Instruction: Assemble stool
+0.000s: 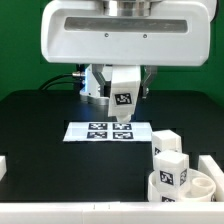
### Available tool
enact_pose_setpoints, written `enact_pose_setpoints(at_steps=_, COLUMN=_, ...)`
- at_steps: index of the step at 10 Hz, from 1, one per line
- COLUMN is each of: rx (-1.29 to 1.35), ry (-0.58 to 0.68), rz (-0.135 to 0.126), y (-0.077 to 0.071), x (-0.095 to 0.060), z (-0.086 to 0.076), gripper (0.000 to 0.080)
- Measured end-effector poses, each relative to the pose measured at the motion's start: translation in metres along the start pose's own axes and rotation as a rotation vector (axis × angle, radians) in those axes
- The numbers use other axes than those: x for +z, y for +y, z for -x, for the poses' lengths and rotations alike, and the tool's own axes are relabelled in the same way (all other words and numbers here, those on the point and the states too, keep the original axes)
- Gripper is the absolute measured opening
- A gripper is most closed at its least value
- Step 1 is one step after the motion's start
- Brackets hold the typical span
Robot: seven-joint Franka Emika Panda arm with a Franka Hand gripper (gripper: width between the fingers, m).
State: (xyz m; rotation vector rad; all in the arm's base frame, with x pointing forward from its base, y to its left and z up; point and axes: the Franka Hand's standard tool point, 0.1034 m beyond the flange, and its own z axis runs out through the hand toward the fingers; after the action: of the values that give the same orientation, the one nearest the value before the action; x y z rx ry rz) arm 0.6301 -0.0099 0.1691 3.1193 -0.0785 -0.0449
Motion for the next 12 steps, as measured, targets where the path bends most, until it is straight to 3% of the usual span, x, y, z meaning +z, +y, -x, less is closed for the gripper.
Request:
enact_pose_setpoints(at_steps=1, rx=-0.003, ry=0.090, rz=0.000, y=-0.004, x=0.000, z=-0.002, gripper=0.0318)
enact_pose_setpoints(at_steps=2, rx=-0.011, ry=0.198, rz=0.034, y=-0.020, x=-0.002, z=-0.007, gripper=0.0318)
enact_pose_setpoints(at_steps=3, rx=-0.087, ry=0.296, rz=0.063, y=-0.051, x=0.000, z=-0.008, gripper=0.0318)
enact_pose_setpoints(at_steps=5, rx=-0.151, ry=0.413, rz=0.070, y=-0.101, x=0.020, z=0.006, gripper=0.0318)
enact_pose_setpoints(at_steps=6, rx=-0.170, ry=0.469, rz=0.052, y=-0.123, x=0.030, z=0.014, gripper=0.0318)
enact_pose_setpoints(at_steps=7, rx=-0.152, ry=0.588, rz=0.019, y=-0.112, x=0.032, z=0.016, gripper=0.0318)
enact_pose_setpoints(at_steps=8, rx=-0.134, ry=0.544, rz=0.033, y=-0.103, x=0.041, z=0.023, gripper=0.0318)
enact_pose_setpoints(at_steps=10, rx=-0.150, ry=0.549, rz=0.033, y=-0.107, x=0.040, z=0.021, gripper=0.0318)
enact_pose_setpoints(at_steps=11, rx=-0.195, ry=0.544, rz=0.040, y=-0.118, x=0.049, z=0.027, gripper=0.0318)
enact_pose_setpoints(at_steps=12, rx=-0.245, ry=0.528, rz=0.051, y=-0.140, x=0.060, z=0.034, gripper=0.0318)
